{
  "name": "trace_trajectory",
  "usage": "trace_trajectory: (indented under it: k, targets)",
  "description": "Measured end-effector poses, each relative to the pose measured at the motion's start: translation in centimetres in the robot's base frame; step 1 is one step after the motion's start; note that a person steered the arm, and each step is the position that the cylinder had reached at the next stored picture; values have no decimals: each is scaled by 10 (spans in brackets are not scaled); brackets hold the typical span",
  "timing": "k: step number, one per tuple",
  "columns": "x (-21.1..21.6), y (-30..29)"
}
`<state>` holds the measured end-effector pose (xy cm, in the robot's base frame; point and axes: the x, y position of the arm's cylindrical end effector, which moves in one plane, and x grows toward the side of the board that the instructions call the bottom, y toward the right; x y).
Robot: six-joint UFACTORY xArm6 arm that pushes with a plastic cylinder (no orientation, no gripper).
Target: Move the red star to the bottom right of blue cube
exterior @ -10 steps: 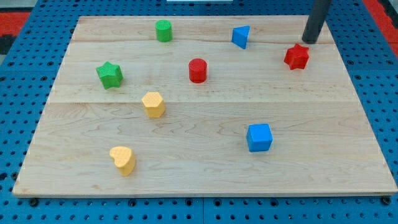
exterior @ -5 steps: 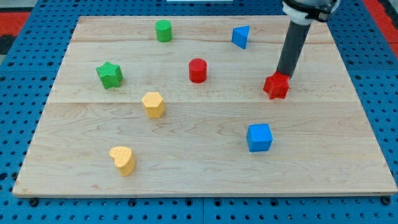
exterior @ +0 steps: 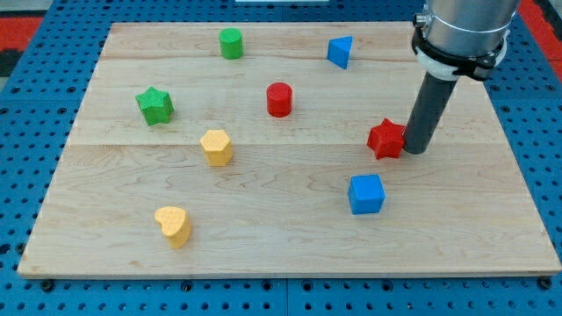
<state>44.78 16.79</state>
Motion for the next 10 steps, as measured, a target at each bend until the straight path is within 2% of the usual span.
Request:
trace_trajectory:
  k: [1, 2, 3, 4, 5, 6, 7, 8, 9, 10]
  targets:
    - [-40, 2]
    - [-47, -42]
    - [19, -31]
    - [31, 18]
    - [27, 26]
    - [16, -32]
    - [32, -57]
    - [48, -5]
    - [37, 3]
    - [56, 21]
